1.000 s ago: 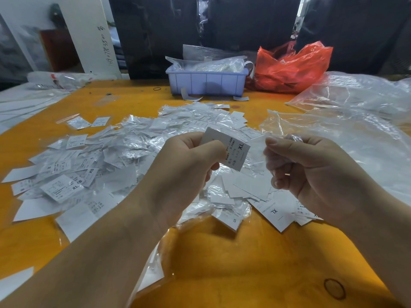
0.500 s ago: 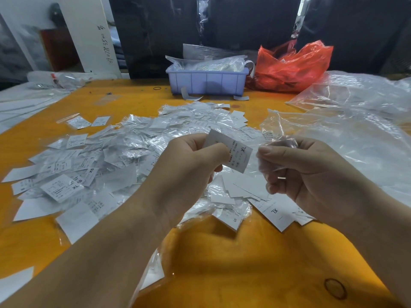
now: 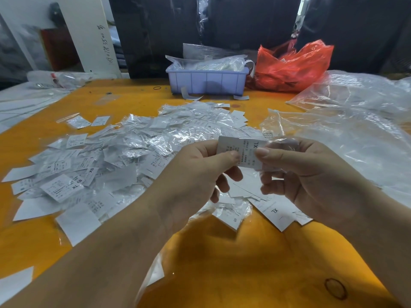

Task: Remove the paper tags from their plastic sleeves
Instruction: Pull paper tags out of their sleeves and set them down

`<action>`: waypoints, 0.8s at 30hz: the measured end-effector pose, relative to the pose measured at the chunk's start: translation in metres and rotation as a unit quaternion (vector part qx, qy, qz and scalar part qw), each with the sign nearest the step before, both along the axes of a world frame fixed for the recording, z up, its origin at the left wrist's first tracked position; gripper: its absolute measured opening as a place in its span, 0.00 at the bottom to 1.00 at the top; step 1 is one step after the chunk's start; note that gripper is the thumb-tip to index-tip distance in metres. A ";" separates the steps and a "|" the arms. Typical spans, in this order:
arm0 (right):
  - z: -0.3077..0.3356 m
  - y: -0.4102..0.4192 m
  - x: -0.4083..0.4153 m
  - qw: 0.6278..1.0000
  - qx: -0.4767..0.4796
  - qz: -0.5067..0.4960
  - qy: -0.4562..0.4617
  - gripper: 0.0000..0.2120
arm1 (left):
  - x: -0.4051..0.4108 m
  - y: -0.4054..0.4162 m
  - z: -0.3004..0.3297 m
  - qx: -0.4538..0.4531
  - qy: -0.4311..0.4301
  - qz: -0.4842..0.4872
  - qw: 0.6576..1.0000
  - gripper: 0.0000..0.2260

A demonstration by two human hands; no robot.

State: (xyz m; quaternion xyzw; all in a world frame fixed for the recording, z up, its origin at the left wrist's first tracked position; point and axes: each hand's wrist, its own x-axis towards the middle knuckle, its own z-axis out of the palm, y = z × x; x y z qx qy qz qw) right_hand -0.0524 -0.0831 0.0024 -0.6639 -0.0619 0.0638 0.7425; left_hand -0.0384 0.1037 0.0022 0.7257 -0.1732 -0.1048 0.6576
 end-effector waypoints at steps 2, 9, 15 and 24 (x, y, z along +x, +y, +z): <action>0.000 0.000 0.000 1.000 0.010 -0.008 0.002 0.05 | 0.000 0.000 -0.001 0.012 0.004 -0.010 1.000 0.09; 0.000 0.003 -0.002 1.000 0.004 -0.023 -0.001 0.19 | -0.004 -0.005 -0.004 0.072 -0.041 -0.050 0.995 0.13; 0.002 0.003 -0.004 1.000 -0.002 -0.020 -0.004 0.16 | -0.002 -0.001 -0.001 0.054 -0.073 -0.016 0.996 0.13; 0.002 0.004 -0.005 1.000 -0.027 0.001 -0.005 0.27 | -0.004 -0.001 0.001 0.060 -0.106 0.022 0.992 0.09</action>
